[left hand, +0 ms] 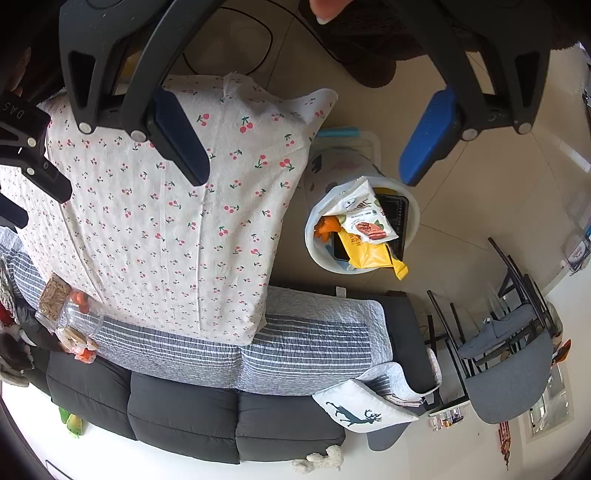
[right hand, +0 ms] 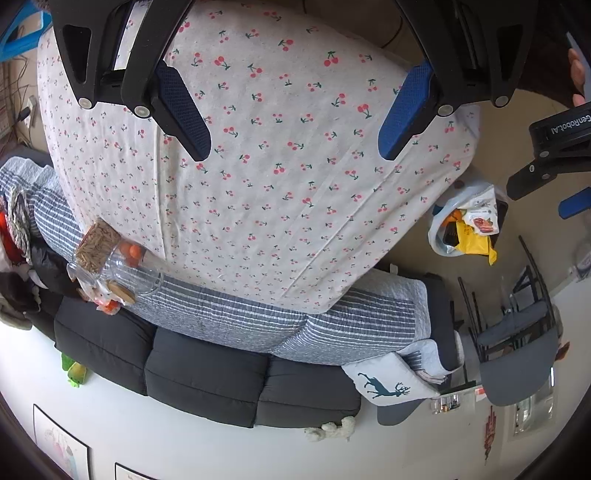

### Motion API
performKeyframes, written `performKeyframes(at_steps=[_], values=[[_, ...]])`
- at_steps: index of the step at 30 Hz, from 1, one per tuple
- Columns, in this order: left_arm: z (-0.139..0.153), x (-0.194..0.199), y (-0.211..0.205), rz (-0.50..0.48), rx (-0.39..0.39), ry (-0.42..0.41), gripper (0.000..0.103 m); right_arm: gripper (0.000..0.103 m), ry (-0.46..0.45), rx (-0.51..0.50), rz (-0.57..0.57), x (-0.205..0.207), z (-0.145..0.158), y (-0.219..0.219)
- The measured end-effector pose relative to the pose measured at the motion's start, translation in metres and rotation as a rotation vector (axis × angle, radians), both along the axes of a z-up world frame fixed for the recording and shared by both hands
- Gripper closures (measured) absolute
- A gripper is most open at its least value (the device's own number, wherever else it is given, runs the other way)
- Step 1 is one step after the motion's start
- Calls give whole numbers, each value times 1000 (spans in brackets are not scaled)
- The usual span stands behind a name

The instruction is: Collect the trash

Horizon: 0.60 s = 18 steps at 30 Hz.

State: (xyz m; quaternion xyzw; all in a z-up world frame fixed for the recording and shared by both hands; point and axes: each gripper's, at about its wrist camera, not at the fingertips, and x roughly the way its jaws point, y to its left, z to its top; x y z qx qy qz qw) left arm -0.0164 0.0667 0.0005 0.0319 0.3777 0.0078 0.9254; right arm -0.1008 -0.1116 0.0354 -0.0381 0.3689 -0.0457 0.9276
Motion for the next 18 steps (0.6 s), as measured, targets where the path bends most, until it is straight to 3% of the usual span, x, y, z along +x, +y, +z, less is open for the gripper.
performKeyframes(at_steps=[18], values=[[-1,6,2,27,-26,15,1,10,18,34,-17,4,-4,-7]])
